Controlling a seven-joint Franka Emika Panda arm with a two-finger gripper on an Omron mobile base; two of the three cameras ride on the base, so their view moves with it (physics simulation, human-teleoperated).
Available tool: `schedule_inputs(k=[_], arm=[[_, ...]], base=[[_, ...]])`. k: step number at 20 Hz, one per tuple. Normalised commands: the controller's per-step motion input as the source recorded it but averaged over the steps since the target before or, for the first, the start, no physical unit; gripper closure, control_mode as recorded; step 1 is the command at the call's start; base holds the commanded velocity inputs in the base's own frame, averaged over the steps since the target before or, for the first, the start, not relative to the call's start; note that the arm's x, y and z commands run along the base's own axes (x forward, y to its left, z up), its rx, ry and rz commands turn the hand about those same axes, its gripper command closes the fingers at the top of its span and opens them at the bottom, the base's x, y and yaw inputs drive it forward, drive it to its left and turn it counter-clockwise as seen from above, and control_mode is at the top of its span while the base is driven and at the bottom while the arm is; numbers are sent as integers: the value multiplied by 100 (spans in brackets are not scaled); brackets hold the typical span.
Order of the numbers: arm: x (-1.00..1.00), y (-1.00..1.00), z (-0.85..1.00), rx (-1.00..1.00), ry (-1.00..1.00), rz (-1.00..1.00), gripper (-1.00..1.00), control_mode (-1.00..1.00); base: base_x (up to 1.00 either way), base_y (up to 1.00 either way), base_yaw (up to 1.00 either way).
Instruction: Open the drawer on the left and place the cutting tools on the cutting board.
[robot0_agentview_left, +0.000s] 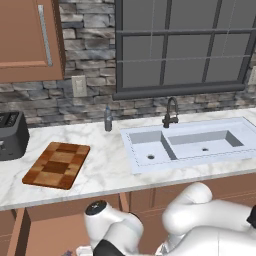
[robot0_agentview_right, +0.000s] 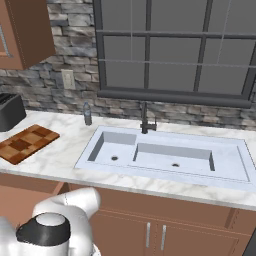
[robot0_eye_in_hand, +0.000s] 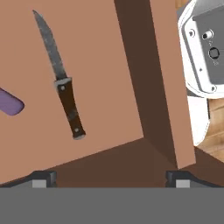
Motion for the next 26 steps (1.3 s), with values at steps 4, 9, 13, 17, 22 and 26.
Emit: schedule_inputs(k=[4, 9, 13, 17, 22, 26], arm=[[56, -10, 14, -1, -19, -4, -100, -100], [11, -4, 0, 0, -18, 0, -100, -100], [0, 0, 0, 0, -13, 0, -100, -100], [3, 0, 0, 3, -4, 0, -100, -100], [28, 0, 1, 8, 6, 0, -100, -100], [36, 0, 0, 8, 22, 0, -100, -100]], base=[[0, 0, 0], [0, 0, 0], [0, 0, 0], [0, 0, 0], [0, 0, 0], [0, 0, 0]])
